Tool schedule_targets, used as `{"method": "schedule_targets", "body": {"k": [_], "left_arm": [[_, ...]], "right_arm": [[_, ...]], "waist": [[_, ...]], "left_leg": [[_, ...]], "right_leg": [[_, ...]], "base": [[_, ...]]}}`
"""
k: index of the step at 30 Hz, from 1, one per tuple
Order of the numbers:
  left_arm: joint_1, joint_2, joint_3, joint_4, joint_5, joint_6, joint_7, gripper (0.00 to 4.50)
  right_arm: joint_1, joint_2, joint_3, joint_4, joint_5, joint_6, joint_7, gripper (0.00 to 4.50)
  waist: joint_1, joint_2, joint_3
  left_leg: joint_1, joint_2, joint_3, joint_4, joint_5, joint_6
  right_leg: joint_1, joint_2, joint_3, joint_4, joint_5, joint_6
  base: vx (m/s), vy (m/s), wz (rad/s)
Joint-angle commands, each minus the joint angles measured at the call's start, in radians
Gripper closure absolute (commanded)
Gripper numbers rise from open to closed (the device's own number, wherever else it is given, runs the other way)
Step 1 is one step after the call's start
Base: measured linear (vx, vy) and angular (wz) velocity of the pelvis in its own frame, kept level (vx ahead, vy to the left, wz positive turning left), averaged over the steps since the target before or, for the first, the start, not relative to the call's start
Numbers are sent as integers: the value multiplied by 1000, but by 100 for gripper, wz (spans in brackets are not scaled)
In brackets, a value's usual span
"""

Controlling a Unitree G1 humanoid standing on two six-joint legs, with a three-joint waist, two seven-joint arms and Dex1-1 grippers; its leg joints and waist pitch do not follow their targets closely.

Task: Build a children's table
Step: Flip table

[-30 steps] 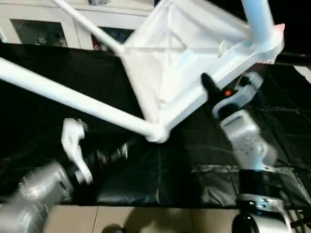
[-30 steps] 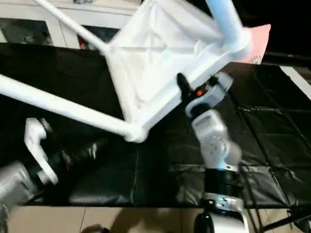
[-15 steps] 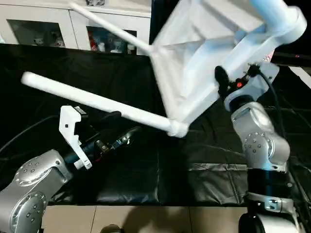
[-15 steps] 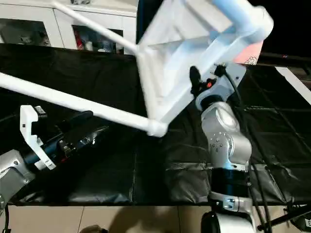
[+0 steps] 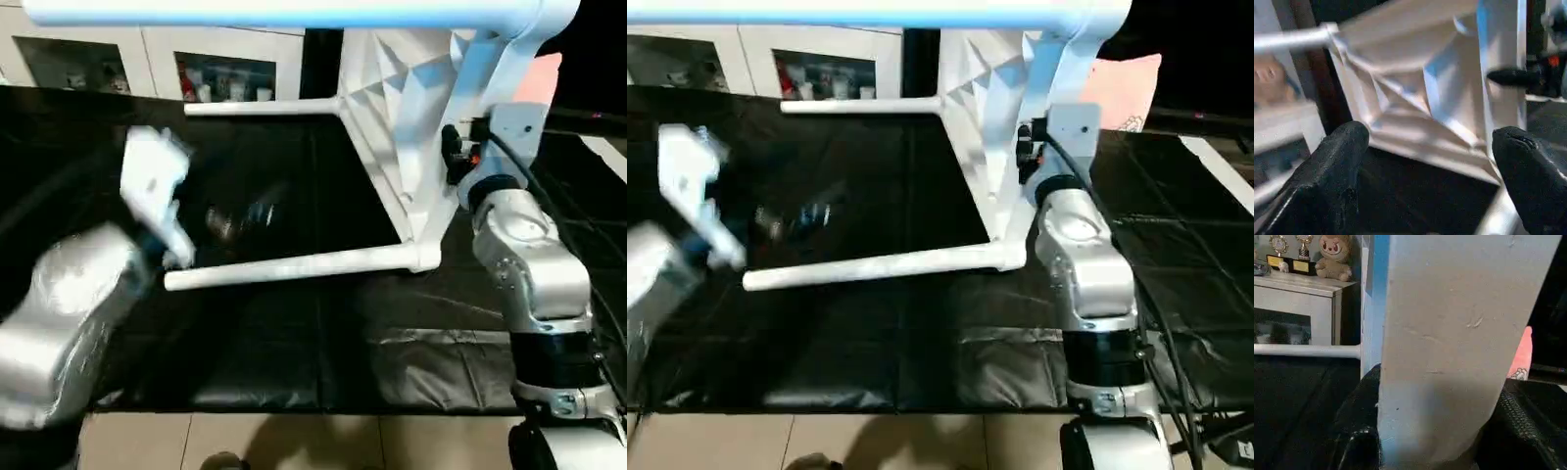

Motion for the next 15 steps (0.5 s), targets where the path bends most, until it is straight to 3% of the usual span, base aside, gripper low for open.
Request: {"method": "schedule_targets", "body": {"k": [1,3,4,5,7,8,9,12,15], "left_arm": [[-19,21,-25,4,48,-17,7,0],[-40,55,-49,9,101,-43,-1,0],[-83,96,-82,24,186,-98,-5,0],[-97,106,-91,28,210,-116,-4,0],[-174,144,-128,55,331,-212,7,0],[-190,152,-136,60,357,-233,9,0],[-195,151,-136,62,362,-239,13,0],[-239,147,-135,71,403,-295,42,0],[-298,158,-139,93,474,-374,83,0]], "right_arm": [[-12,-8,13,-31,-70,1,-24,262],[-8,0,25,-25,-73,4,-21,262],[-1,7,43,-10,-79,8,-15,262],[2,8,49,-5,-80,9,-13,262],[16,15,70,28,-87,0,-5,262],[19,16,74,35,-89,-3,-3,206],[19,16,75,39,-89,-5,-3,192],[18,16,76,75,-92,-25,0,172],[5,34,31,140,-66,-107,14,159]], "waist": [[-7,7,-65],[-7,7,-65],[-8,8,-62],[-6,12,-64],[-7,12,-63],[-8,11,-63],[-9,10,-61],[-11,15,-65],[-14,13,-70]], "left_leg": [[20,20,-1,-67,-164,-98],[20,21,-2,-67,-167,-98],[21,21,-3,-69,-181,-98],[26,21,-3,-68,-193,-99],[24,21,-5,-69,-200,-101],[22,24,-8,-71,-202,-115],[21,23,-8,-71,-205,-115],[19,21,-6,-68,-192,-121],[17,21,-6,-64,-182,-112]], "right_leg": [[40,-49,41,-62,-150,-56],[40,-49,41,-62,-157,-54],[37,-49,40,-66,-185,-46],[33,-49,41,-68,-203,-36],[34,-50,41,-69,-216,-31],[38,-54,39,-64,-212,-37],[36,-54,40,-66,-214,-39],[37,-55,42,-63,-190,-56],[40,-56,41,-58,-149,-74]], "base": [[0,0,0],[0,0,0],[0,0,0],[0,0,0],[0,0,0],[0,0,0],[0,0,0],[0,0,0],[0,0,0]]}}
